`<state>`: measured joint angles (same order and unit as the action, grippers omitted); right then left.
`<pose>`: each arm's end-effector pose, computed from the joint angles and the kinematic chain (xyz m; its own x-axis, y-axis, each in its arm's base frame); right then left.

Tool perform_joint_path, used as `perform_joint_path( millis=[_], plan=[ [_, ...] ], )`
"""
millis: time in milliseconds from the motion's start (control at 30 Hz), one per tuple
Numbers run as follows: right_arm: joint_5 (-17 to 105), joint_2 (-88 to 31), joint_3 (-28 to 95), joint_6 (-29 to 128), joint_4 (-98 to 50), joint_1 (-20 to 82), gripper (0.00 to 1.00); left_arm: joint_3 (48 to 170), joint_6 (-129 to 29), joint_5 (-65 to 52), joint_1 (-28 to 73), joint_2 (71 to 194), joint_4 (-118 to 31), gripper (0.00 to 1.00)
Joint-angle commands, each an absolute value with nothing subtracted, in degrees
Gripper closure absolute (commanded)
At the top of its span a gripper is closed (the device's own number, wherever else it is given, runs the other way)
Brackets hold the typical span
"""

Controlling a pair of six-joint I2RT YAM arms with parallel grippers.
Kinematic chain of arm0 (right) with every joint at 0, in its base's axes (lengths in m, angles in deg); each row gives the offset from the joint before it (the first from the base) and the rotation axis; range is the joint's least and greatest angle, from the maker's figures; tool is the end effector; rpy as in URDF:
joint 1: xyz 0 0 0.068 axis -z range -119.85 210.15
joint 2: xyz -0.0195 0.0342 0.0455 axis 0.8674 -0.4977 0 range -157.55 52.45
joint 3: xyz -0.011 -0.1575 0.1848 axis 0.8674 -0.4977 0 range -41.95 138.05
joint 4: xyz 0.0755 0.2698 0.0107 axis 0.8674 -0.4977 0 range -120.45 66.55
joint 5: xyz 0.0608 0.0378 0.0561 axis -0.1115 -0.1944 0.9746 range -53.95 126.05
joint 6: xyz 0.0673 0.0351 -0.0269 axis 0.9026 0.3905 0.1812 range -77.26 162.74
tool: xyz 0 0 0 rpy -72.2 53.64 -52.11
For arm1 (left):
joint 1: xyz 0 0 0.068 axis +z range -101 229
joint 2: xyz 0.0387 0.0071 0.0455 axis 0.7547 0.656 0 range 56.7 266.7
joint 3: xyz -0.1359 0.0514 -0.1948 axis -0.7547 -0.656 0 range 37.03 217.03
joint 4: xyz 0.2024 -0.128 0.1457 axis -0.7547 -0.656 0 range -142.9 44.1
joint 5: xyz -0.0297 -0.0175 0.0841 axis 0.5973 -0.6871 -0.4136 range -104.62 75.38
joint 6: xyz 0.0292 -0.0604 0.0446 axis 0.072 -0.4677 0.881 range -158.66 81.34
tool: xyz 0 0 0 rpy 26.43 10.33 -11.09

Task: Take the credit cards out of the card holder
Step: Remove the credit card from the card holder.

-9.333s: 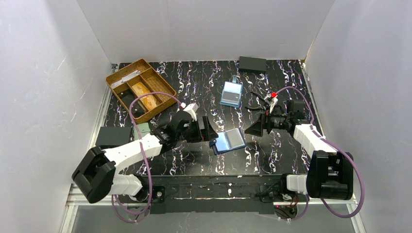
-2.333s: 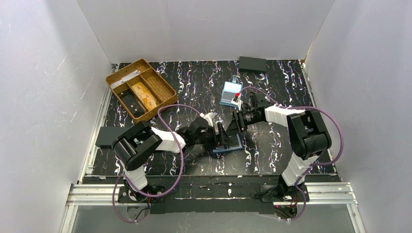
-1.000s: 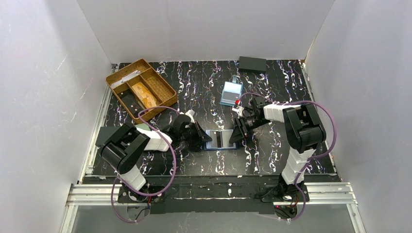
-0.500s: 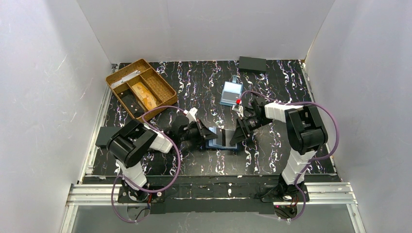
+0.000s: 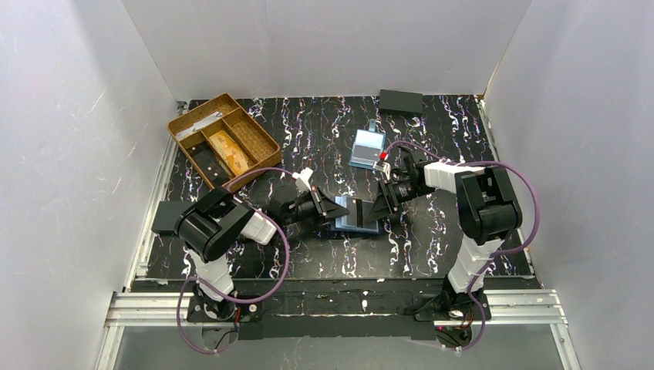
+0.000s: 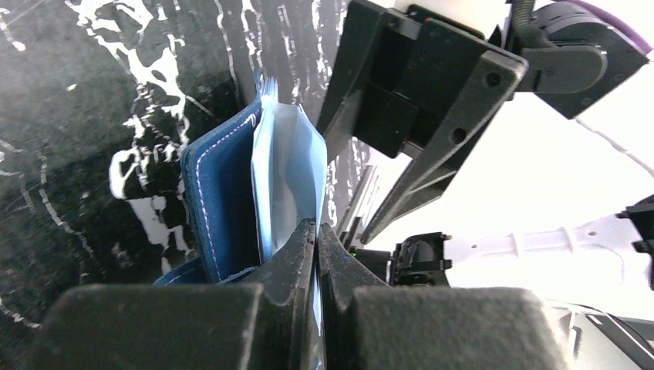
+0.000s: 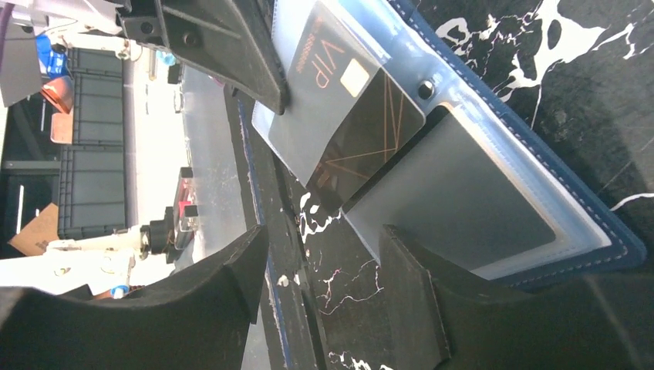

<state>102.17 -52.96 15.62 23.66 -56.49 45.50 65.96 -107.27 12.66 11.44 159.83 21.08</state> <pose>0.2940 0.1426 0.0812 -0.8235 -0.3520 -0.4449 -0.5415 0.2540 0.8014 0.2481 -0.2312 0.0847 -0.8765 -0.3699 -0.3082 0.2363 0.2272 -0.9447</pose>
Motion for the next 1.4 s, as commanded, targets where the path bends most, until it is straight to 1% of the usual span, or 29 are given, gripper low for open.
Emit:
perform_joint_path(
  millis=[0, 233, 600, 700, 733, 800, 833, 933, 967, 1000, 1067, 1133, 1300, 1367],
  plan=[
    [105.53, -53.21, 15.34, 27.41, -53.25, 46.73, 0.37, 66.45, -110.49, 14.92, 11.65, 161.65, 30.50, 1.00],
    [110.80, -54.68, 15.60, 28.72, -52.91, 47.66, 0.37, 67.88, -111.87, 16.27, 11.40, 162.88, 32.75, 1.00],
    [114.85, -56.23, 16.32, 29.31, -53.80, 47.68, 0.39, 70.40, -112.71, 17.36, 9.75, 164.33, 33.90, 1.00],
    [115.53, -56.19, 16.48, 29.33, -54.20, 47.98, 0.41, 70.44, -112.75, 17.09, 9.54, 164.63, 34.06, 1.00],
    [115.80, -56.18, 16.45, 29.25, -54.26, 48.09, 0.44, 70.31, -112.80, 17.01, 9.54, 164.63, 34.08, 1.00],
    [115.85, -56.15, 16.49, 29.29, -54.35, 48.40, 0.53, 69.97, -112.69, 16.67, 9.59, 164.64, 34.13, 1.00],
    [115.98, -56.16, 16.49, 29.27, -54.38, 48.57, 0.60, 69.78, -112.67, 16.45, 9.59, 164.71, 34.09, 1.00],
    [115.92, -56.28, 16.44, 28.99, -54.47, 48.98, 0.87, 69.16, -112.87, 15.55, 9.55, 165.47, 34.08, 1.00],
    [115.18, -56.25, 16.41, 28.88, -54.55, 49.09, 0.94, 68.93, -113.11, 15.22, 9.61, 165.95, 34.08, 1.00],
    [114.11, -56.26, 16.36, 28.85, -54.52, 49.19, 0.99, 68.70, -113.24, 14.89, 9.62, 166.35, 34.08, 1.00],
    [110.91, -56.27, 16.05, 29.40, -53.90, 49.23, 0.99, 68.06, -113.69, 13.75, 9.90, 167.22, 33.96, 0.96],
    [107.49, -56.14, 15.18, 31.63, -51.46, 49.47, 0.99, 67.44, -114.04, 13.33, 10.41, 168.24, 33.61, 0.95],
    [99.76, -56.46, 12.83, 37.35, -45.70, 50.17, 0.99, 66.33, -113.66, 13.39, 11.89, 170.93, 32.06, 0.96],
    [97.17, -57.46, 13.14, 37.11, -46.39, 50.41, 0.99, 65.88, -113.38, 13.37, 12.37, 171.80, 32.06, 1.00]
  ],
)
